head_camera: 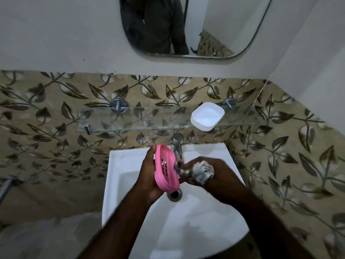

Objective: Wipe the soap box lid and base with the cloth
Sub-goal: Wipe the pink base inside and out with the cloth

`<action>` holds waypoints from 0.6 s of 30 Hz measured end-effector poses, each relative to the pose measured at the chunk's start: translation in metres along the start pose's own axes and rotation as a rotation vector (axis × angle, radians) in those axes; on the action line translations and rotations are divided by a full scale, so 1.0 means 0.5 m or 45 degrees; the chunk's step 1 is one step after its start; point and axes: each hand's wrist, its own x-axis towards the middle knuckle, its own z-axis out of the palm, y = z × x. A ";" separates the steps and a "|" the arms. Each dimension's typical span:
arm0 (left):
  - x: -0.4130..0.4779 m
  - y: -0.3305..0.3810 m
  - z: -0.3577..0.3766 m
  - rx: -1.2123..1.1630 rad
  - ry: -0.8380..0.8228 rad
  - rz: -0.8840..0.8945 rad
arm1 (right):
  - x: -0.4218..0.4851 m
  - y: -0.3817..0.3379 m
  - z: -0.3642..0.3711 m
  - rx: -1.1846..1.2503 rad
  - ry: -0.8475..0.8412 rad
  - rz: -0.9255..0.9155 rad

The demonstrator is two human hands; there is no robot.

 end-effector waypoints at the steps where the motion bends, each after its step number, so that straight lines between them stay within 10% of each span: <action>1: 0.007 -0.001 -0.009 -0.035 -0.034 -0.020 | 0.002 0.021 -0.021 0.155 0.112 0.092; 6: 0.043 -0.040 -0.021 -0.028 -0.139 -0.105 | -0.015 0.127 -0.097 0.207 0.479 0.512; 14: 0.088 -0.092 0.011 0.156 -0.206 -0.147 | -0.010 0.145 -0.157 0.751 0.116 0.533; 18: 0.102 -0.089 0.029 0.193 -0.320 -0.037 | 0.011 0.154 -0.180 0.310 0.316 0.557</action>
